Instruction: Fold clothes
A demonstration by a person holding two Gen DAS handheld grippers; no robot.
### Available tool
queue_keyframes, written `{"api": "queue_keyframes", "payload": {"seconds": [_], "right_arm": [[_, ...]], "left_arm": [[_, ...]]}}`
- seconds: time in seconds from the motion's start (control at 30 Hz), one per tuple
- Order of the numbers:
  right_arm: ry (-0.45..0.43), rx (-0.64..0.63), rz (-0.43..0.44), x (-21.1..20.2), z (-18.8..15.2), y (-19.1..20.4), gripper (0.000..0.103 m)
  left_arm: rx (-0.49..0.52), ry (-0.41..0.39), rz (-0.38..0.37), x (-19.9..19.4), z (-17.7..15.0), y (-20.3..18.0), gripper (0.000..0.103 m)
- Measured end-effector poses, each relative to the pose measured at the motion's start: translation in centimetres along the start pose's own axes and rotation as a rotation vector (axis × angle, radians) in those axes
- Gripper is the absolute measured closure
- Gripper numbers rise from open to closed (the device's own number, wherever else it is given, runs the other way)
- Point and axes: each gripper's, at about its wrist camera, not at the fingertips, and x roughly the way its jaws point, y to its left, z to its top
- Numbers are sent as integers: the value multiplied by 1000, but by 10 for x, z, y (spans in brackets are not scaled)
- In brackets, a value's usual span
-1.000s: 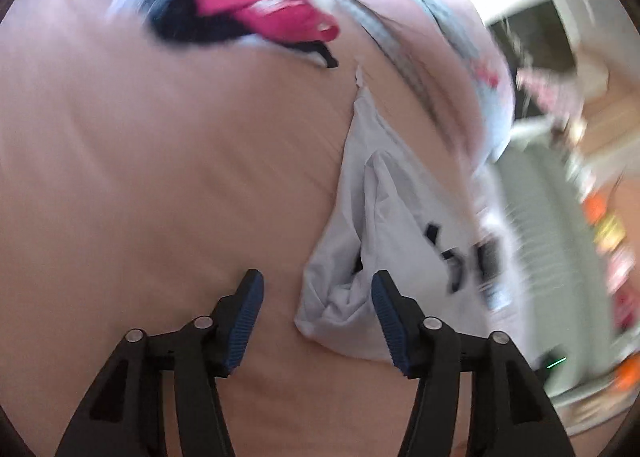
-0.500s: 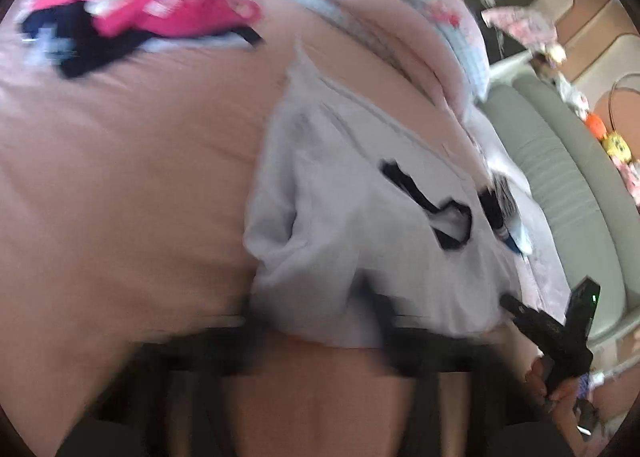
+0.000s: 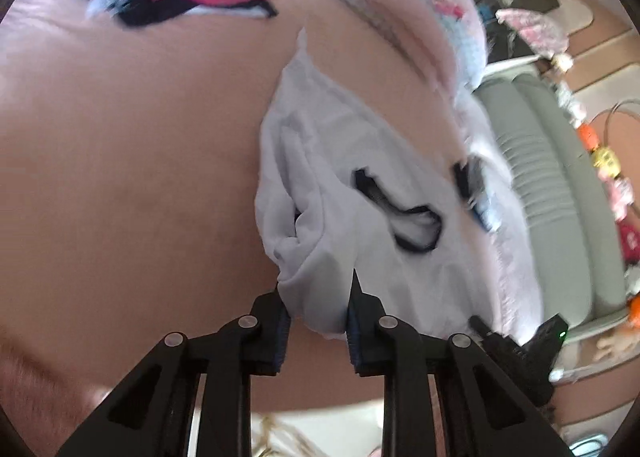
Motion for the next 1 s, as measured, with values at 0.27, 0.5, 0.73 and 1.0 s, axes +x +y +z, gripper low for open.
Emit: {"api": "queue_keyframes", "payload": {"seconds": [0.27, 0.5, 0.73, 1.0], "right_arm": [[54, -38, -87, -14, -8, -4, 75], [-155, -269, -210, -40, 29, 42, 58], [-50, -453, -345, 60, 58, 74, 58], [-62, -446, -461, 71, 56, 49, 73]], "left_arm": [[-106, 34, 23, -28, -19, 31, 75], [247, -116, 167, -31, 32, -20, 58], [297, -5, 196, 34, 64, -18, 73], [450, -58, 255, 42, 67, -42, 97]]}}
